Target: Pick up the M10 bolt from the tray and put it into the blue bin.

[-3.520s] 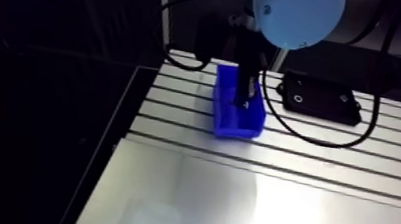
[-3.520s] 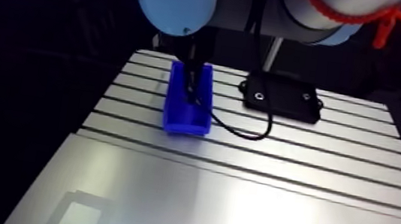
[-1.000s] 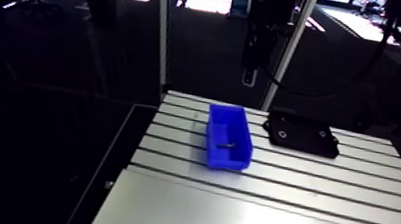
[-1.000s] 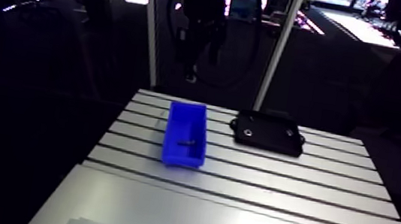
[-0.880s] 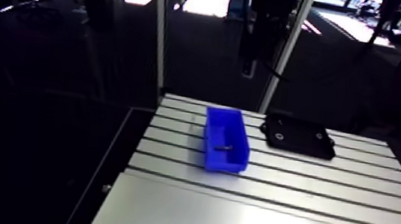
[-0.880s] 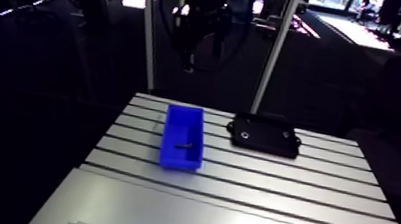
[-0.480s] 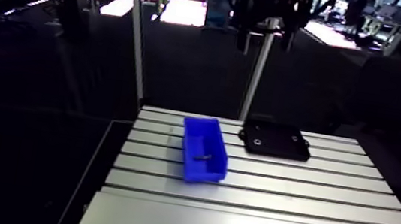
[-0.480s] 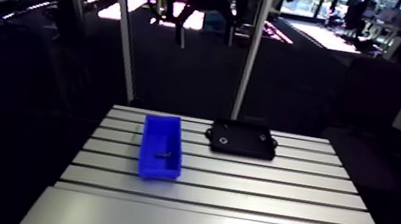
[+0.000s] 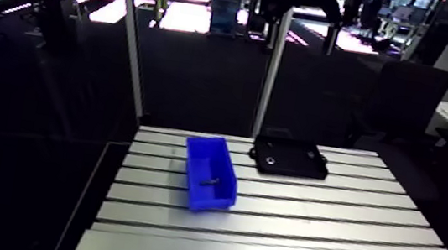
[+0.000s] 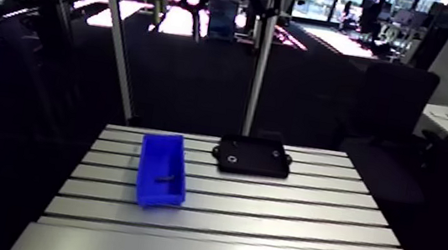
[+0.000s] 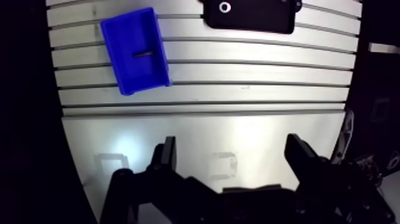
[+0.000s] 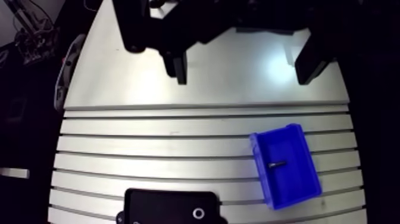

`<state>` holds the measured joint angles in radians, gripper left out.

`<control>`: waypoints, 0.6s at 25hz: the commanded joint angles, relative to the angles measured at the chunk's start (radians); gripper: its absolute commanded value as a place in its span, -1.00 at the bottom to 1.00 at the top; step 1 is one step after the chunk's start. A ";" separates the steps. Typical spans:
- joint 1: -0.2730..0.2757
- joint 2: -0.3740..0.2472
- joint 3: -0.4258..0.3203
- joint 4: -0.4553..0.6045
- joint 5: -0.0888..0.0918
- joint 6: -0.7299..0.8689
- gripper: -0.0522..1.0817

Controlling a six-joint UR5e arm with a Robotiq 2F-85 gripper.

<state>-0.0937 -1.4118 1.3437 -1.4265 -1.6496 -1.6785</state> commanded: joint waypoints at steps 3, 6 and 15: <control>0.002 0.021 -0.076 -0.007 0.003 0.004 -0.87; 0.003 0.035 -0.104 -0.001 0.003 0.004 -0.87; 0.008 0.034 -0.085 0.001 0.003 0.004 -0.87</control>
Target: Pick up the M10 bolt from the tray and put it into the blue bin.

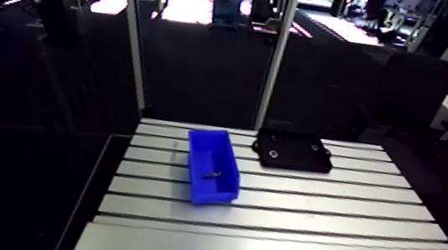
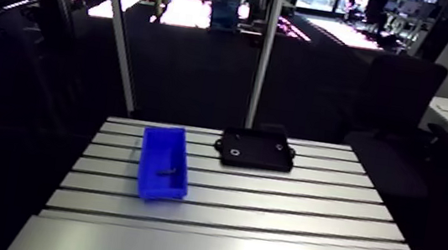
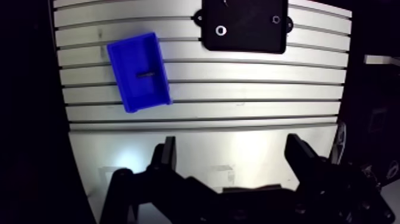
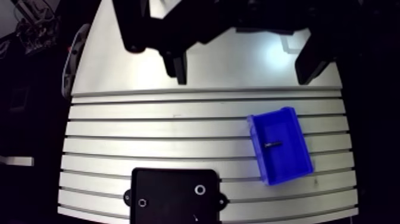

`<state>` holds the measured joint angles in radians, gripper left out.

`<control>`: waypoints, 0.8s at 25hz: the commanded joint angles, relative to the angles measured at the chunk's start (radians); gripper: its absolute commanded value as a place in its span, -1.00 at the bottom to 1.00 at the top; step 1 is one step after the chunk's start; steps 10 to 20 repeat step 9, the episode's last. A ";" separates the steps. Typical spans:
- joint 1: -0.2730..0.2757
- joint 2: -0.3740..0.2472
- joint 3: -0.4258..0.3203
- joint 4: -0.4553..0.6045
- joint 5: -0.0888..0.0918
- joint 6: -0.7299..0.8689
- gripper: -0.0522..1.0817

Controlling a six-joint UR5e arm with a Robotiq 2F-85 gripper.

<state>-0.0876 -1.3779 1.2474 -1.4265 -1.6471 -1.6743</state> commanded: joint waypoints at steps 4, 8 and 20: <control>0.002 -0.005 0.023 0.001 0.000 0.000 -0.87; 0.003 -0.008 0.023 0.001 0.002 0.001 -0.87; 0.003 -0.006 0.026 0.001 0.003 0.001 -0.87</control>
